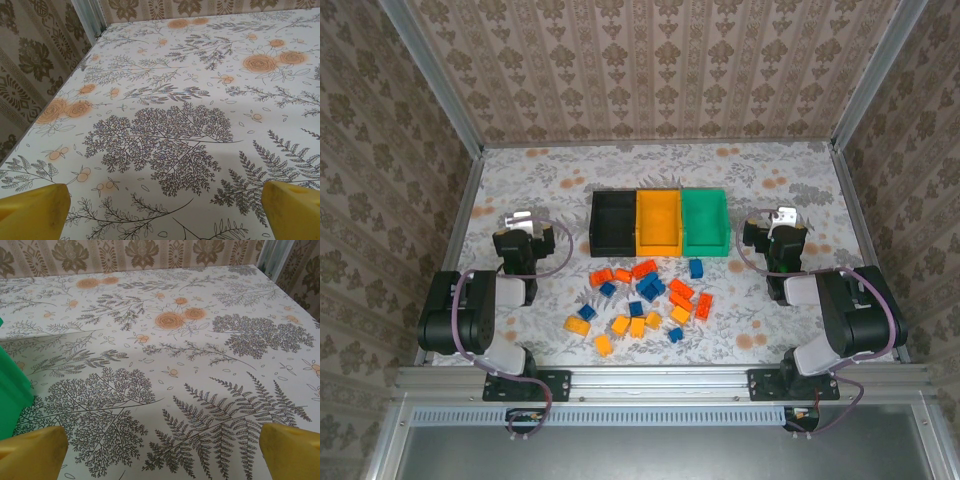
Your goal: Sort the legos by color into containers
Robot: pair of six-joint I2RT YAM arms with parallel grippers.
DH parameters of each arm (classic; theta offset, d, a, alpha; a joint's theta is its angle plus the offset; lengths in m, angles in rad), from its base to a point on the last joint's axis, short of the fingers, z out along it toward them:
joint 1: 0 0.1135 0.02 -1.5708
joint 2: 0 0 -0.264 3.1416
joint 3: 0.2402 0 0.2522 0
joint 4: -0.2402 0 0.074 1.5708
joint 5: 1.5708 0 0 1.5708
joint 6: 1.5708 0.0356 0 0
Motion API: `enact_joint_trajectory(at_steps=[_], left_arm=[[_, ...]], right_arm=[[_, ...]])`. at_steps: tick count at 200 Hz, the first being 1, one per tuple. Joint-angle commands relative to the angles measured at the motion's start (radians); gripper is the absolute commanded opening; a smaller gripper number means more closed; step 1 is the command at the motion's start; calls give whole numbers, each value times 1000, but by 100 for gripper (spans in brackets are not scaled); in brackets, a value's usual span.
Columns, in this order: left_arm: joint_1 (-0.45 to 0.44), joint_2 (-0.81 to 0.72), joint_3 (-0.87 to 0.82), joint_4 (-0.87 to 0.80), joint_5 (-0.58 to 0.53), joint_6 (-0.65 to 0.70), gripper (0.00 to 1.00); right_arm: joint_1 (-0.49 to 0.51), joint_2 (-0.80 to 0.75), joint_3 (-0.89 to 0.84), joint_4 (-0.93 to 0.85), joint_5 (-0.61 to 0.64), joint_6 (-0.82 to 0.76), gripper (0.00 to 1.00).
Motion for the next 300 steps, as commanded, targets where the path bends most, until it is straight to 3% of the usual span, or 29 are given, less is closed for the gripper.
enact_joint_trajectory(at_steps=[1,62,83,116,145,177,186,203,232,245,260,274,288,300], left_arm=[[9,10,23,25,13,20,100],[10,8,20,29,11,22,100],[-8,-59,11,1,-18,36,100],[-19,-212,55,-203,-145,-4,100],[-3,-337,119,-336,-139,-67,100],[11,-416,198,-458,-146,-200,100],[14,-429,216,-487,-118,-221,100],[18,-449,234,-500,-73,-249,100],[44,-482,232,-552,-170,-499,100],[103,-511,192,-518,-50,-600,100],[169,-527,125,-411,73,-733,100],[238,-541,132,-504,173,-902,100],[291,-522,171,-525,324,-878,100],[296,-504,208,-575,367,-876,100]], right_arm=[[-6,10,19,31,-12,-13,100],[-9,6,16,34,-5,-5,100],[-12,-18,-12,67,22,9,100],[-3,-26,-32,94,22,-3,100],[-25,-26,35,-33,-22,15,100],[-25,-64,-4,18,-26,4,100],[-19,-134,26,-95,41,25,100],[-37,-263,117,-332,49,65,100],[-22,-322,231,-535,123,109,100],[-16,-339,252,-591,224,186,100],[-34,-366,274,-707,284,393,100],[-69,-401,306,-883,220,598,100],[-121,-406,306,-901,29,628,100],[-137,-396,298,-881,-54,661,100]])
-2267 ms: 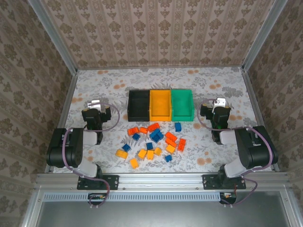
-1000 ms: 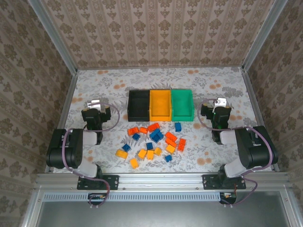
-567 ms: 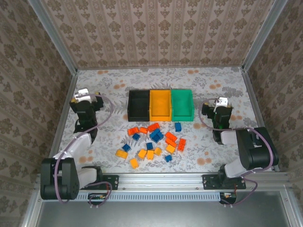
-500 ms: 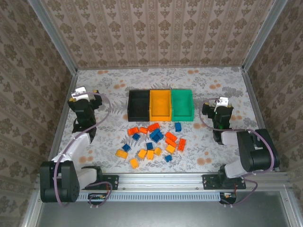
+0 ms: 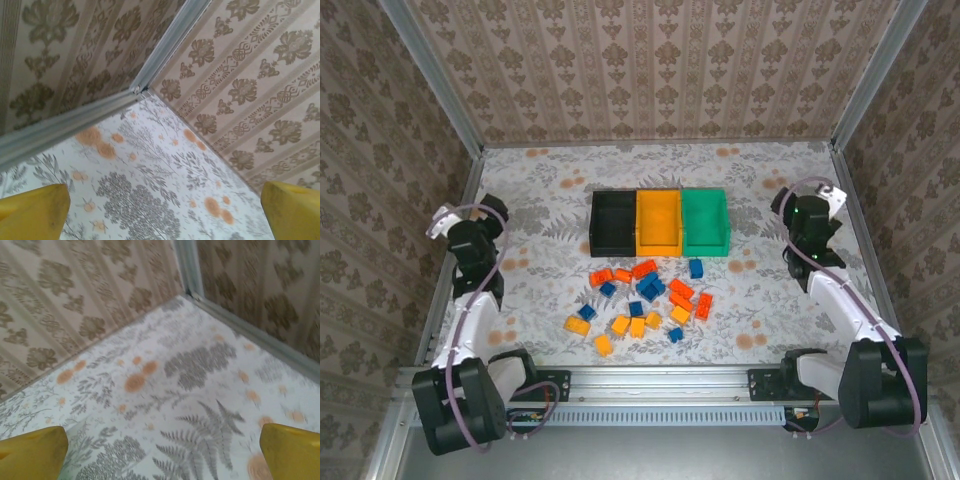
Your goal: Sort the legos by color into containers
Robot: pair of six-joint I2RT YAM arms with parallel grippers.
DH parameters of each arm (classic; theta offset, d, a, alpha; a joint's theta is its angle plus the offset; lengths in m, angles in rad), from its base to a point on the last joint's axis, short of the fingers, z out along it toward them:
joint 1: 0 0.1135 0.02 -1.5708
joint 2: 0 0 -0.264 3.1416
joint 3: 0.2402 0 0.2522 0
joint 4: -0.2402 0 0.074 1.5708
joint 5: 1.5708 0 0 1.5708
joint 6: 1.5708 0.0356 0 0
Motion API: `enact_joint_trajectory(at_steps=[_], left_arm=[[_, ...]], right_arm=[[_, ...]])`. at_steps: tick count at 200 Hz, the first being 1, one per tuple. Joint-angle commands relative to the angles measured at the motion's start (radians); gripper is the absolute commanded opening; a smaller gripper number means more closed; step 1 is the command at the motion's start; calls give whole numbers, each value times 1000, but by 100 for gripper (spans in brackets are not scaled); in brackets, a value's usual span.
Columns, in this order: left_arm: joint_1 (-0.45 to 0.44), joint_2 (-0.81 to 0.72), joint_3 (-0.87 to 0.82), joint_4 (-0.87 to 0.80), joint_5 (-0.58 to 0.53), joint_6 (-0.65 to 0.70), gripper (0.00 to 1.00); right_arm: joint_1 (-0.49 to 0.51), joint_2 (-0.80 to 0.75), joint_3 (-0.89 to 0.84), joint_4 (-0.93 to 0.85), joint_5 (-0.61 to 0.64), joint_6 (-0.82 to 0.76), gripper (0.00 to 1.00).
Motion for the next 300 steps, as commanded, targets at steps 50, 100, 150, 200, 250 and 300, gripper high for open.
enact_joint_trajectory(at_steps=[50,100,150,200,250,300], left_arm=[[25,-11,31,43,331,-239,100],[-159,-139,101,-272,264,-117,99],[-494,-258,47,-470,137,5,100],[-692,-318,-38,-512,39,11,100],[-732,-310,-89,-511,36,-25,100],[-735,-322,-96,-539,27,-25,100]], right_arm=[[35,-40,99,-399,-296,156,100],[274,-40,48,-613,-300,155,97],[554,-39,-46,-519,-215,204,92],[646,132,47,-422,-151,137,84],[691,344,136,-374,-124,135,73],[700,472,177,-347,-94,144,64]])
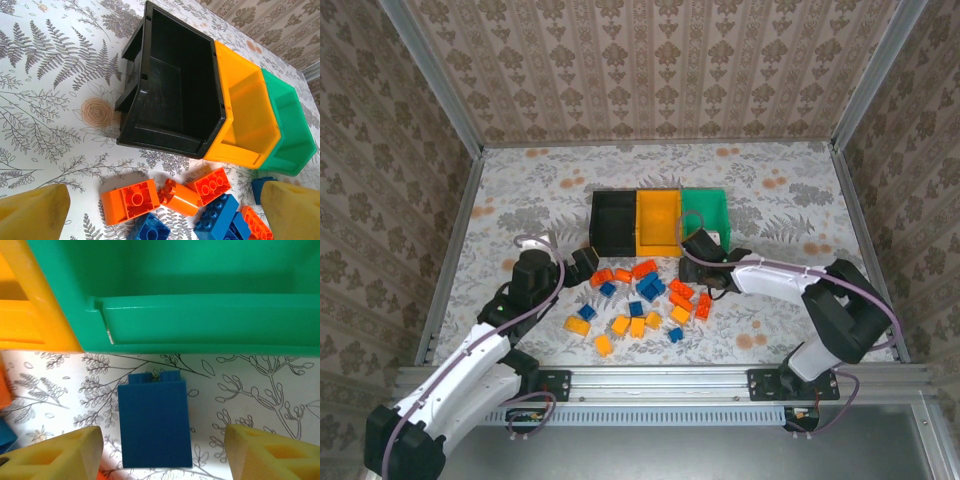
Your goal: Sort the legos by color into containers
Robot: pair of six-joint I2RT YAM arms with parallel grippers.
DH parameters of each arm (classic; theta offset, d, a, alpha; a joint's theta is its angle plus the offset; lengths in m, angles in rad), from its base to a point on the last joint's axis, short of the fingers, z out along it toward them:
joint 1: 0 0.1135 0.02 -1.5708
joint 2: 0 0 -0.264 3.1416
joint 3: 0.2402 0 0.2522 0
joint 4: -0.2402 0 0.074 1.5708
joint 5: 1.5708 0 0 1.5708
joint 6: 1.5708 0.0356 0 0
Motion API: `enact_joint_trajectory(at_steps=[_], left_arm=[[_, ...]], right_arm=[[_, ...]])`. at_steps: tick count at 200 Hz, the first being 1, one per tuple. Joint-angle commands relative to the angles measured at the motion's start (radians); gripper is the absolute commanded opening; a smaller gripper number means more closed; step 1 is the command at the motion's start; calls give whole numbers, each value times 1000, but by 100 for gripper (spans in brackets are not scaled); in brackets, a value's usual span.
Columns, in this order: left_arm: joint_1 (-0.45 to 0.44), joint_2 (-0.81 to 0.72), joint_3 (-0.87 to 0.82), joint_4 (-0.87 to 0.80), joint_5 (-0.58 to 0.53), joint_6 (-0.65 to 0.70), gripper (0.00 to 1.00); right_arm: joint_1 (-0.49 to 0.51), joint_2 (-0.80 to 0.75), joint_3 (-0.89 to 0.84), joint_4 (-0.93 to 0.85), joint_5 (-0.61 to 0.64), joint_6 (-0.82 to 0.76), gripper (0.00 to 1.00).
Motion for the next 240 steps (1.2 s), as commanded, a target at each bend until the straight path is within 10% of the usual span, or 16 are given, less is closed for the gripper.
enact_joint_trajectory(at_steps=[1,138,200,240], left_arm=[[-9,-17,-13,-21,-21,-4,100],[-17,5,-32,0,-25,-27,100],[-22,15,-6,-32,-34,-19,100],[-24,24,17,-67,-35,-25,100]], right_arm=[[6,41,29,20,48,5,64],[7,25,3,75,30,-29,32],[-10,-249,26,-90,38,-50,31],[-116,-84,230,-187,24,-85,31]])
